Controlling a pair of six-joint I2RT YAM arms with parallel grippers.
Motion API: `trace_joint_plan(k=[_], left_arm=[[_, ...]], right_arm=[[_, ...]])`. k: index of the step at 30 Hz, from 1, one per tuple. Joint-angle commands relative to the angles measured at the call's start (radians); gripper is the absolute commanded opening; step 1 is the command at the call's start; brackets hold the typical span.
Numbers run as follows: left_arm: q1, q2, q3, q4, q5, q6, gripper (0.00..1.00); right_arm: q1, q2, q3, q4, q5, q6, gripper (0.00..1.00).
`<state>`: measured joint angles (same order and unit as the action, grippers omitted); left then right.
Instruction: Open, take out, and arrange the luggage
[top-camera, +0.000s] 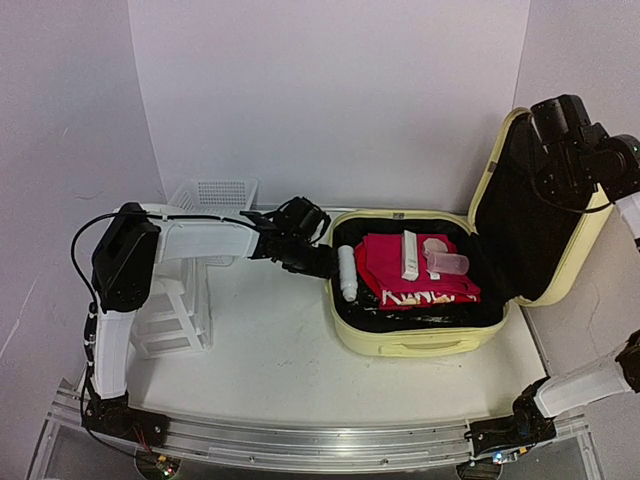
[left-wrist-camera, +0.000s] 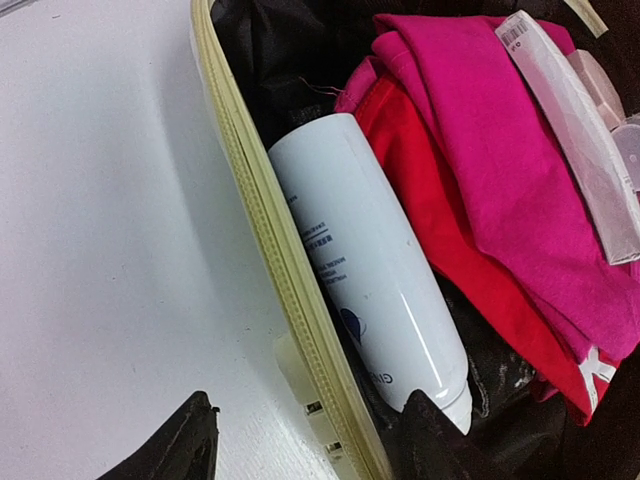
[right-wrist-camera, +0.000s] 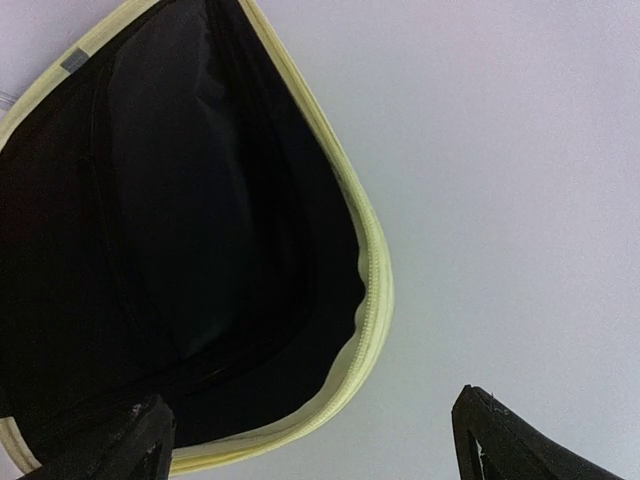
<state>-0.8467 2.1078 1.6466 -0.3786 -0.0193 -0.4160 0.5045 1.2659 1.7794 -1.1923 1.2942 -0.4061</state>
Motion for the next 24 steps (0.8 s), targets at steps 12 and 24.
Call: trace_joint_plan(k=[12, 24], left_arm=[[0.040, -0.116, -0.021, -0.205, 0.098, 0.117, 0.82], [0.099, -0.517, -0.057, -0.152, 0.303, 0.205, 0.99]], right_arm=[[-0.004, -0.060, -0.158, -0.058, -1.095, 0.595, 0.98], [-0.003, 0.050, -0.592, 0.229, -1.459, 0.746, 0.98]])
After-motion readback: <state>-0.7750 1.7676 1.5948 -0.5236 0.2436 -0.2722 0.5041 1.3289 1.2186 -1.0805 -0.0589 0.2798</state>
